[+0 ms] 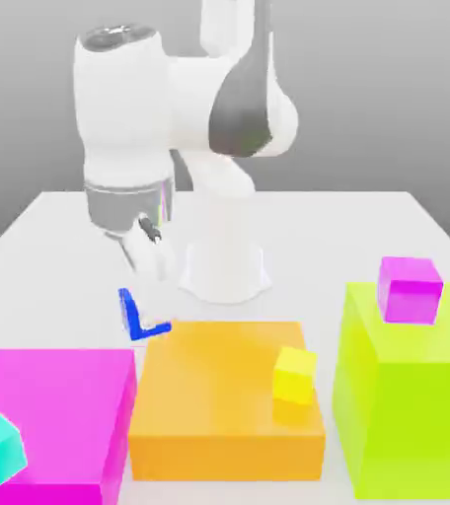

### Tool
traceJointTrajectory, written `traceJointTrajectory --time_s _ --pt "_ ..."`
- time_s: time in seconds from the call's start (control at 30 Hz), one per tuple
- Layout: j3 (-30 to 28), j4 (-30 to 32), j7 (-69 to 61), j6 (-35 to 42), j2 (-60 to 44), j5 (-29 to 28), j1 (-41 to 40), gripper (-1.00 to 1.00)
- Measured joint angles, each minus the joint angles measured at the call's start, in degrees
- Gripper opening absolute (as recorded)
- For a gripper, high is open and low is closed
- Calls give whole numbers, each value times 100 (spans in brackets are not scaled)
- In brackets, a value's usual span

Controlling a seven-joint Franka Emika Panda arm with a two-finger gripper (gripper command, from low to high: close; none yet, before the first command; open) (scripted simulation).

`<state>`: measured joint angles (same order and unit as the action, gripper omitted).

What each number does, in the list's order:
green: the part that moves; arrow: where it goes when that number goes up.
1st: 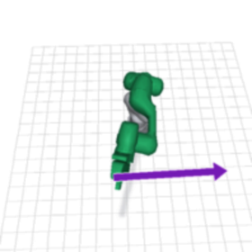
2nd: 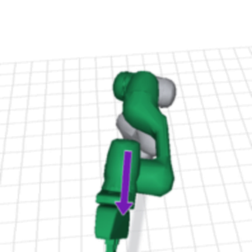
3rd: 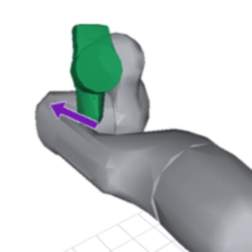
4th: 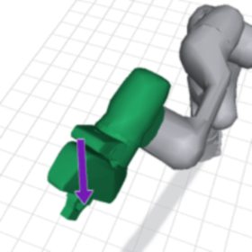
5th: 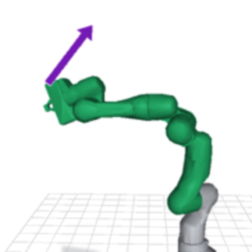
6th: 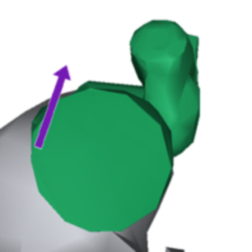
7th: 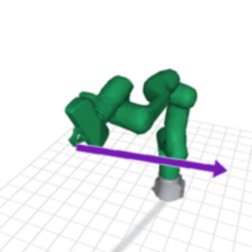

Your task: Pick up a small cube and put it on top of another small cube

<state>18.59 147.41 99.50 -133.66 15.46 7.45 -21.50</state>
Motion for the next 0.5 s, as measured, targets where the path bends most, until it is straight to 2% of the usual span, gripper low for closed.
traceJointTrajectory --time_s 0.27,0.37,0.4,0.5 --pt "1230 -1074 1148 1560 577 500 1173 -100" --pt "1539 -873 1351 1160 374 518 1270 -100" --pt "1598 -756 1383 956 283 508 1274 100" --pt "1598 -756 1383 956 283 509 1274 100"
